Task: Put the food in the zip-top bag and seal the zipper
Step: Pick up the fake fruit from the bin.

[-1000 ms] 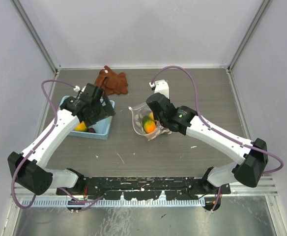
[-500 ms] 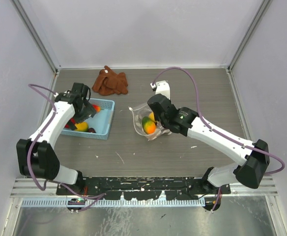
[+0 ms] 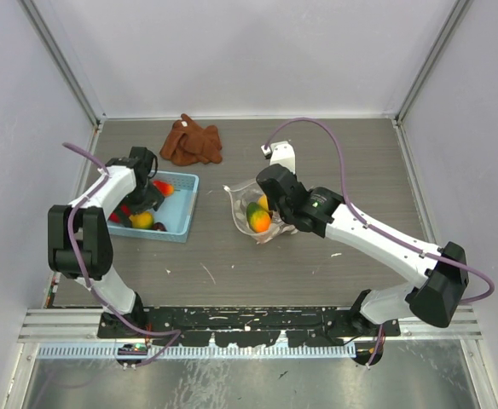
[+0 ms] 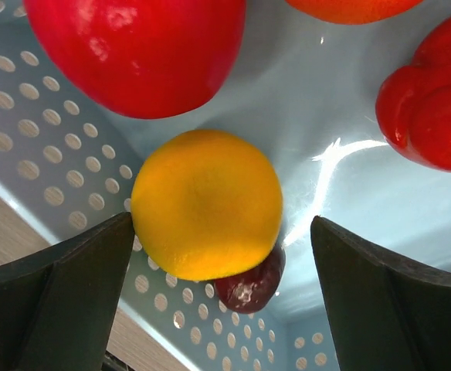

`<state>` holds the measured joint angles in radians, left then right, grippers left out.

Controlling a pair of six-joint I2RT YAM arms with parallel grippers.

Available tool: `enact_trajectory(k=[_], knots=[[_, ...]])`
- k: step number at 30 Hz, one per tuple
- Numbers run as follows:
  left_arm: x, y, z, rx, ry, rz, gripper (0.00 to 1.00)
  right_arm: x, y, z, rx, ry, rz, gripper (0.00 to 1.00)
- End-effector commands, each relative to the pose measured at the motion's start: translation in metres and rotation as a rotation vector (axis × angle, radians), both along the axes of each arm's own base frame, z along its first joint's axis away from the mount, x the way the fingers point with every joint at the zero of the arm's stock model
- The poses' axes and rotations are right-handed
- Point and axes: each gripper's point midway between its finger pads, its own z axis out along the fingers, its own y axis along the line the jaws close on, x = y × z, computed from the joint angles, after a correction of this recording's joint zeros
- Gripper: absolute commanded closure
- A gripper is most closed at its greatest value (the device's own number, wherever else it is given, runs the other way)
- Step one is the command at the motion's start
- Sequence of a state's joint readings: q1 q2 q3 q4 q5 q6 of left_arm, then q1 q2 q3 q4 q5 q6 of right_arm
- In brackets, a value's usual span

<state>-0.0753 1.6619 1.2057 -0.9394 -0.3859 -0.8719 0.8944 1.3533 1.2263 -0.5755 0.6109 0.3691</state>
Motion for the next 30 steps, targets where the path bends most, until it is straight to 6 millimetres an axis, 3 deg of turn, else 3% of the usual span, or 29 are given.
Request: enact_trajectory(k=[1, 10, 16, 30], knots=[[0.019, 0.001, 0.005, -0.008, -0.045, -0.019, 0.03, 0.004, 0.0, 0.025, 0.075, -0.065, -0.017, 1.0], [0.018, -0.013, -0.023, -0.085, 0.011, -0.033, 0.01, 0.004, 0.001, 0.024, 0.075, -0.061, -0.015, 1.0], [0.02, -0.016, -0.031, -0.099, 0.018, -0.043, 0.01, 0.004, 0.001, 0.023, 0.074, -0.06, -0.015, 1.0], [0.016, -0.023, -0.02, -0.138, -0.017, -0.065, 0.34, 0.004, 0.006, 0.025, 0.089, -0.05, -0.002, 0.99]])
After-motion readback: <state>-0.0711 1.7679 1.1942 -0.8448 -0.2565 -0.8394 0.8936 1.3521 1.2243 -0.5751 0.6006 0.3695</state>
